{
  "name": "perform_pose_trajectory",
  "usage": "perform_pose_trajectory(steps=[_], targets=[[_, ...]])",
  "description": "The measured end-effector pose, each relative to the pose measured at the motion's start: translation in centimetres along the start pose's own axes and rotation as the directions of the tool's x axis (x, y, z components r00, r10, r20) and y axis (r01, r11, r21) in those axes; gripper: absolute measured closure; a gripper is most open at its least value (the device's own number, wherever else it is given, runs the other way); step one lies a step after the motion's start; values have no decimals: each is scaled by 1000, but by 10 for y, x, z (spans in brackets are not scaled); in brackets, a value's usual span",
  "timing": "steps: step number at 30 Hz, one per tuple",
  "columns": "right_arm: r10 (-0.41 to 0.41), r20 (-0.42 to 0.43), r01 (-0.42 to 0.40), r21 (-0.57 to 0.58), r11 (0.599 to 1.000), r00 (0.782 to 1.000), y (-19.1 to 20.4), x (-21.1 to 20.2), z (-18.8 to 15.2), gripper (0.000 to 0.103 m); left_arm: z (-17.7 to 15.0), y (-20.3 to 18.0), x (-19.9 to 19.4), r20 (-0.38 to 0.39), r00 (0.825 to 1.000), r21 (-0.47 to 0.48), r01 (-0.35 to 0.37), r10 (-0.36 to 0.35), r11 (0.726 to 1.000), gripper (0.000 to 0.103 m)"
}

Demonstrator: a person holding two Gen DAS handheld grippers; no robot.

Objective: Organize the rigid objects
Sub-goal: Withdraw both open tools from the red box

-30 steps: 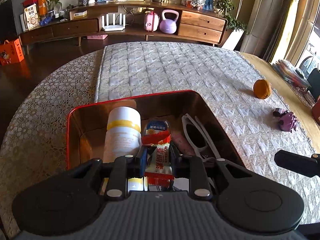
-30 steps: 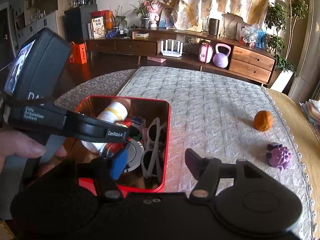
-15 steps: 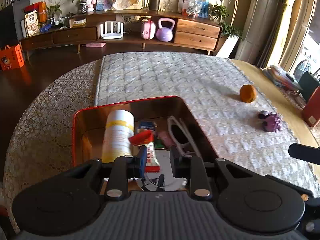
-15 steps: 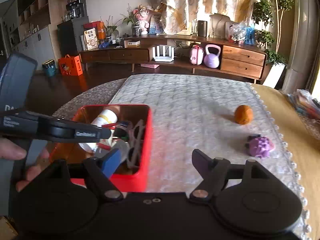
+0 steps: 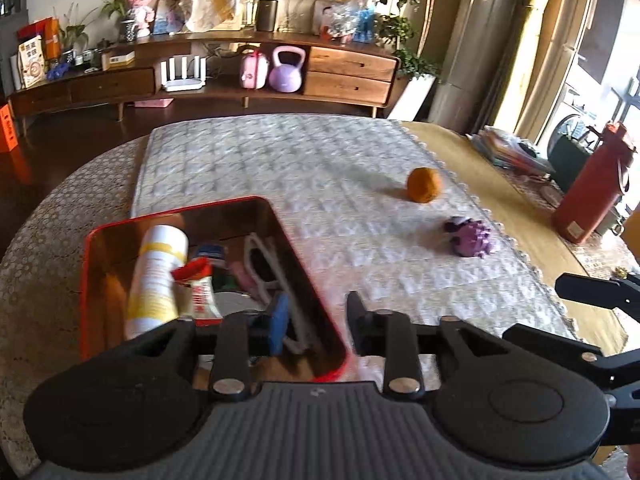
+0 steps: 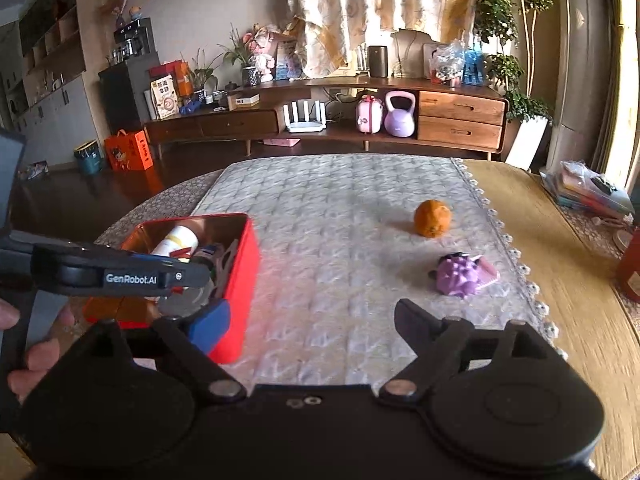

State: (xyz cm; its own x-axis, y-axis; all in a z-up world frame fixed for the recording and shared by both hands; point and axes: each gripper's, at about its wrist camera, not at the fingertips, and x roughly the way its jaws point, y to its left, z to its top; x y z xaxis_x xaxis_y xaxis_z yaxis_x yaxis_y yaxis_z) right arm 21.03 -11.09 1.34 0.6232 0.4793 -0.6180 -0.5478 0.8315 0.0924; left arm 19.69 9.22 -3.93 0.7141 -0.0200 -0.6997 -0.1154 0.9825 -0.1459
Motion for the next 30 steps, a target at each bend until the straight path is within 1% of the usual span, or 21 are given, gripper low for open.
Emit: perform_pose_trajectory(steps=[1, 2, 8, 10, 12, 15, 18, 24, 30], targets=[[-4, 2, 4, 2, 1000, 1000, -4, -1, -1, 14, 0, -4, -1, 6, 1000, 3, 3, -3, 1000, 46], [-9, 2, 9, 5, 1000, 1000, -8, -3, -2, 13, 0, -9, -2, 15, 1000, 8, 5, -5, 1000, 42], [-25, 1, 25, 3, 1000, 1000, -27, -8, -4, 7, 4, -36, 2, 13, 999, 44, 37, -38, 998, 38], [-32, 2, 32, 3, 999, 999, -35, -9, -5, 4, 6, -45, 4, 17, 999, 56, 48, -49, 997, 31], [-41, 5, 41, 0, 999, 999, -41, -10, -5, 1, 9, -53, 8, 20, 998, 66, 55, -56, 996, 27], [-54, 15, 54, -6, 999, 998, -52, -9, -6, 0, 14, -64, 15, 19, 997, 77, 69, -71, 995, 26], [-63, 21, 63, -17, 998, 998, -62, -7, -5, 0, 20, -74, 24, 22, 997, 90, 75, -77, 993, 21], [-77, 36, 78, -31, 996, 996, -82, 1, -6, 0, 37, -93, 50, 32, 996, 113, 78, -82, 991, 20], [-89, 33, 91, -49, 995, 995, -101, 18, -8, 0, 58, -112, 86, 31, 996, 121, 74, -79, 990, 20]])
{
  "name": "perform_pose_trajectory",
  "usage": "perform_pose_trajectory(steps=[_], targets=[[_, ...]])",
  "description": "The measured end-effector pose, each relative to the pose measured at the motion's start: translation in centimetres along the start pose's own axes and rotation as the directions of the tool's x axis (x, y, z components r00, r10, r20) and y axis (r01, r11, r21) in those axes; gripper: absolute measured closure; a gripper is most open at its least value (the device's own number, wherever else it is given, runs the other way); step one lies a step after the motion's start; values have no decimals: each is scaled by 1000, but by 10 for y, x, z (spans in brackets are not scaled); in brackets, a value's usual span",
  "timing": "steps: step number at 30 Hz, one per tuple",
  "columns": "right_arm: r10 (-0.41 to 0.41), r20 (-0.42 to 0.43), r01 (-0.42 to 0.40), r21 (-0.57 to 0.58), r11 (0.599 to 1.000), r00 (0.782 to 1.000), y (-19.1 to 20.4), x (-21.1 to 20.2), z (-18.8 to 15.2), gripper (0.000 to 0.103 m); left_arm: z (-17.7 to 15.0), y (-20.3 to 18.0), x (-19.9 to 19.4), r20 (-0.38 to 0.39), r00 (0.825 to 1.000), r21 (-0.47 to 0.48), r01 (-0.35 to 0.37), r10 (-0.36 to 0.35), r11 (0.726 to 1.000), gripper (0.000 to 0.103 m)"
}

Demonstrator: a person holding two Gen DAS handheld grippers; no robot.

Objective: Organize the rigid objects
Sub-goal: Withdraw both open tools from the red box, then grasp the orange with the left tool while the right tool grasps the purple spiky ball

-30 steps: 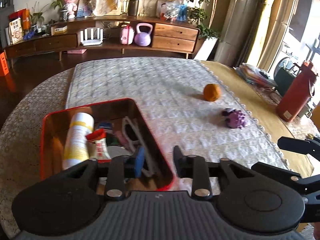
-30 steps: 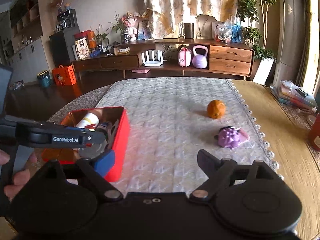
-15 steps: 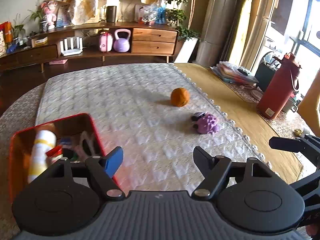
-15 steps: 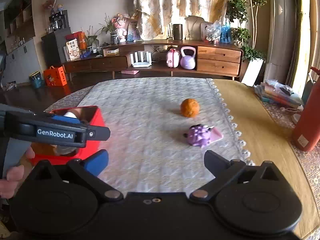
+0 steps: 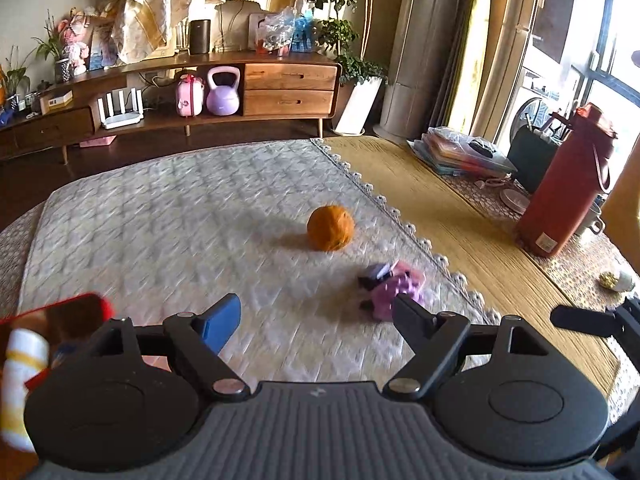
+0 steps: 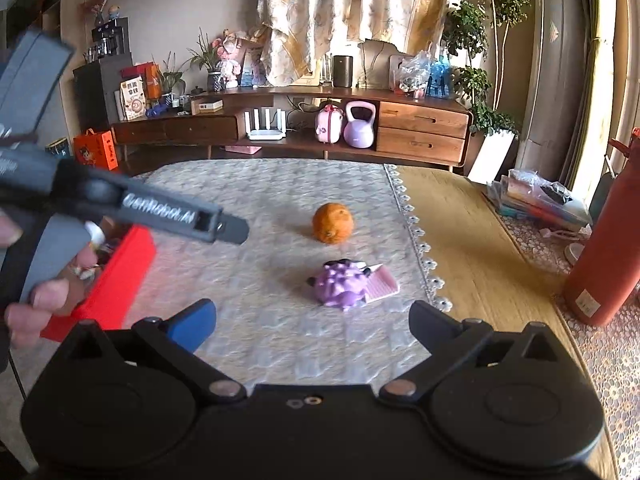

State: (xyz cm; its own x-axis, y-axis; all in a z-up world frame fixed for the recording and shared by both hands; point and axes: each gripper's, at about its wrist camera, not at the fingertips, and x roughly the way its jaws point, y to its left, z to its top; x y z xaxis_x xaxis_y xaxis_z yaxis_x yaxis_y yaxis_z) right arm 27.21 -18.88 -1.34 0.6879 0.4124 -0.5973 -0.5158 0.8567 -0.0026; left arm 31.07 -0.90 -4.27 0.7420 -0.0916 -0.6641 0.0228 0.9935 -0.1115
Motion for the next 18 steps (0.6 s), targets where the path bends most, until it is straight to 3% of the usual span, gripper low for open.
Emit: perform_pose_trajectory(steps=[18], targets=[[39, -51, -41, -38, 998, 998, -22, 83, 7, 2, 42, -15, 120, -25, 999, 63, -22, 24, 998, 20]])
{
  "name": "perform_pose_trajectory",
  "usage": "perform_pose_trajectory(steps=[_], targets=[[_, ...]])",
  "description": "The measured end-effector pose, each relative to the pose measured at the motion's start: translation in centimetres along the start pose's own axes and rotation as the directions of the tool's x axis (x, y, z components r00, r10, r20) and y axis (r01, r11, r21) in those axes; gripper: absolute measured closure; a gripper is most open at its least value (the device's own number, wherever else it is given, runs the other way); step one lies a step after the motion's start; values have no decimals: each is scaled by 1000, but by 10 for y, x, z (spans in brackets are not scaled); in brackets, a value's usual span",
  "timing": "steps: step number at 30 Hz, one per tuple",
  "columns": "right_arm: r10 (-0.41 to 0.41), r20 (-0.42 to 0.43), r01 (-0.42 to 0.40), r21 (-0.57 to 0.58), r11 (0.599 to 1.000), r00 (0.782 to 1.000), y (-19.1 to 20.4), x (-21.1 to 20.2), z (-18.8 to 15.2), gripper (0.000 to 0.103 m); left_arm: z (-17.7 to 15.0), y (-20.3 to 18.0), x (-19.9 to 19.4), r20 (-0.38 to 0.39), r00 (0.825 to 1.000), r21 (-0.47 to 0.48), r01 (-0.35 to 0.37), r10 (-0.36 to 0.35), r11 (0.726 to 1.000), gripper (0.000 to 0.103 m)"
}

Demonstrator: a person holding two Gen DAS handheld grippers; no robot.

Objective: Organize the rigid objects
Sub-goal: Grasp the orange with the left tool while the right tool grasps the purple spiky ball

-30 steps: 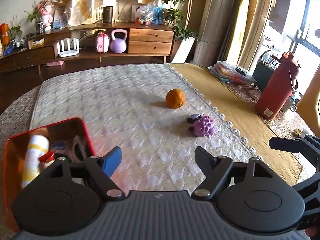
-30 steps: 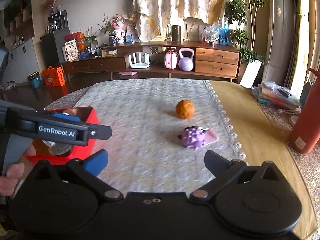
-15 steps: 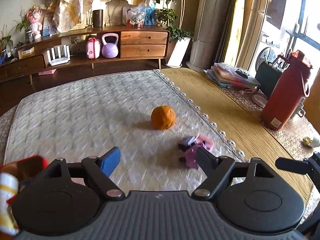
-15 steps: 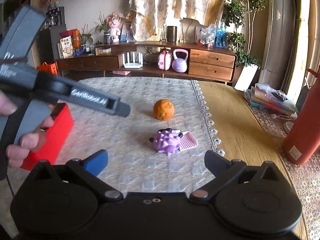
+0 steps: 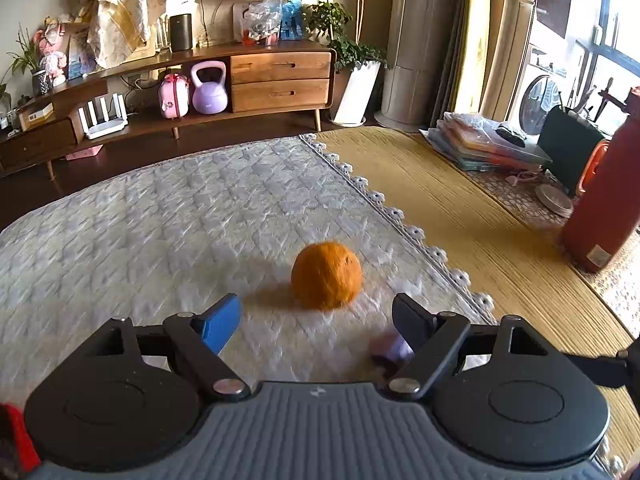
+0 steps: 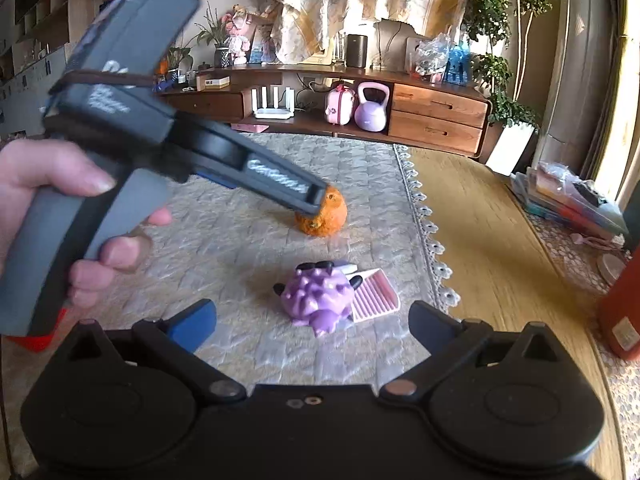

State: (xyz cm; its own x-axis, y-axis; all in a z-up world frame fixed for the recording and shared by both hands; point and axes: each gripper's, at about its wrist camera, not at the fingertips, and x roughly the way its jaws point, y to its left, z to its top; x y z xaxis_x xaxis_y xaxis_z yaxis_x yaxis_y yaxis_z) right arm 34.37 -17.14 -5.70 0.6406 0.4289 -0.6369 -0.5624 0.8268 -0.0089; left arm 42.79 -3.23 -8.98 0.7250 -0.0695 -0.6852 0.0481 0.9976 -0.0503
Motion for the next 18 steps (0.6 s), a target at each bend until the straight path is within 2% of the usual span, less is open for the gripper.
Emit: perform_pose_trajectory(steps=[10, 16, 18], targets=[[9, -18, -9, -4, 1000, 1000, 5, 32, 0, 8, 12, -5, 48, -17, 1000, 3, 6, -6, 1000, 20], [-4, -39, 6, 50, 999, 999, 0, 45, 2, 16, 11, -9, 64, -26, 1000, 24, -12, 13, 1000, 20], [-1, -49, 4, 70, 998, 999, -2, 48, 2, 24, 10, -10, 69, -30, 999, 28, -10, 11, 1000, 20]])
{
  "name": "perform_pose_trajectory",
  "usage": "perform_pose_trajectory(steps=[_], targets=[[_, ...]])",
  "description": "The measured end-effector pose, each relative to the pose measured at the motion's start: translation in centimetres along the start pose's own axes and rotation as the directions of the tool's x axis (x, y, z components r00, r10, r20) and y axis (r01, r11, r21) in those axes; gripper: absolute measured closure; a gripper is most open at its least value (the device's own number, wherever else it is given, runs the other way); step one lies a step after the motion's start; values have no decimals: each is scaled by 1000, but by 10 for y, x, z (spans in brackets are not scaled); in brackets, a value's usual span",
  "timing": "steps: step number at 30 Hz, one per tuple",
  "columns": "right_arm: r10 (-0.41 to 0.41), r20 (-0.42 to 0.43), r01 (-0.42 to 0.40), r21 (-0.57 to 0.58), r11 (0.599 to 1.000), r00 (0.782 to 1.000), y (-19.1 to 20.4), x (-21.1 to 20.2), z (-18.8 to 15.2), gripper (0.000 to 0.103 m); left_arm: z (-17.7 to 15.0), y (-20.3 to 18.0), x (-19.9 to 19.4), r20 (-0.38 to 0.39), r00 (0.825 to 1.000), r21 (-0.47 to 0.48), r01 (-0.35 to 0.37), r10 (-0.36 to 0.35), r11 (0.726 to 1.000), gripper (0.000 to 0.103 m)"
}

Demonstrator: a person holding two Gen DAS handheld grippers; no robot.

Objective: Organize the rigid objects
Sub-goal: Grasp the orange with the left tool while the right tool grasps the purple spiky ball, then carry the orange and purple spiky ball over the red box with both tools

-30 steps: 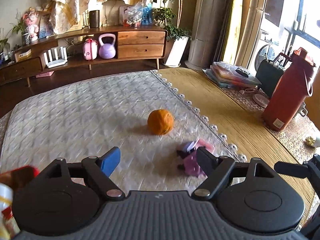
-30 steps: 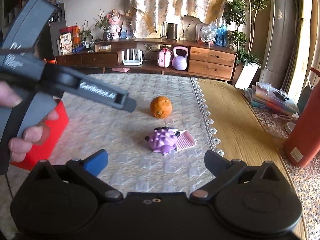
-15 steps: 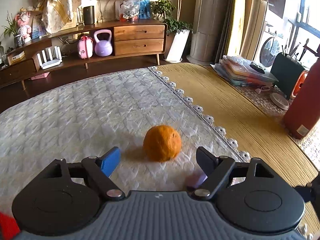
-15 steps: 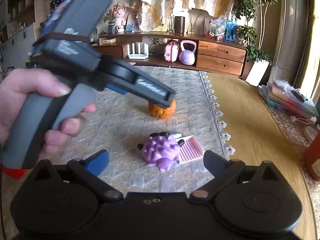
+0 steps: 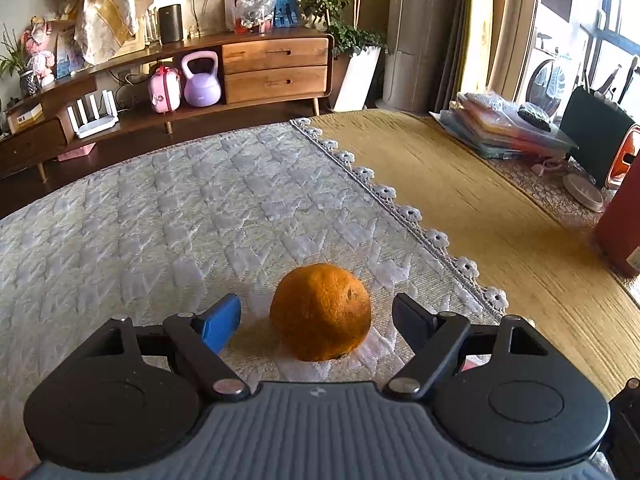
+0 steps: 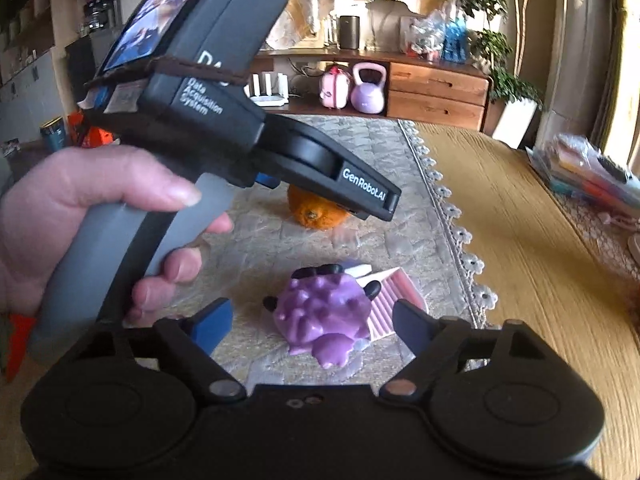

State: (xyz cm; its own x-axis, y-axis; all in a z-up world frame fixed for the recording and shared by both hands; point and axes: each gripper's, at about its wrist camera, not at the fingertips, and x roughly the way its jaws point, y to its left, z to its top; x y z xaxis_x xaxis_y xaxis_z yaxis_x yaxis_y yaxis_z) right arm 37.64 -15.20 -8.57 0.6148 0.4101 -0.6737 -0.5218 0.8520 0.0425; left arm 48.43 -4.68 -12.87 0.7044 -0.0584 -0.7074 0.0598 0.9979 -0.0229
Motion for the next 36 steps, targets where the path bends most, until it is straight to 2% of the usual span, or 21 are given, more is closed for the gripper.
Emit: perform_pose_trajectory(steps=[4, 10, 12, 24, 30, 36], targets=[[11, 0, -10, 36, 999, 1000, -3, 0, 0, 29, 0, -1, 3, 3, 1000, 7, -4, 4, 1000, 22], [-4, -14, 4, 55, 999, 1000, -4, 0, -1, 45, 1, -3, 5, -5, 1000, 20, -8, 8, 1000, 49], [-12, -14, 13, 55, 998, 1000, -5, 0, 0, 50, 0, -4, 4, -4, 1000, 23, -6, 6, 1000, 49], [-28, -16, 29, 75, 997, 999, -3, -18, 4, 50, -8, 7, -27, -26, 999, -14, -21, 21, 1000, 49], [-23, -4, 24, 76, 997, 1000, 5, -44, 7, 50, -14, 13, -64, -28, 999, -7, -42, 41, 999, 49], [-7, 14, 6, 78, 997, 1000, 19, -75, 10, 50, -21, 21, -118, -8, 999, -17, -35, 35, 999, 49]])
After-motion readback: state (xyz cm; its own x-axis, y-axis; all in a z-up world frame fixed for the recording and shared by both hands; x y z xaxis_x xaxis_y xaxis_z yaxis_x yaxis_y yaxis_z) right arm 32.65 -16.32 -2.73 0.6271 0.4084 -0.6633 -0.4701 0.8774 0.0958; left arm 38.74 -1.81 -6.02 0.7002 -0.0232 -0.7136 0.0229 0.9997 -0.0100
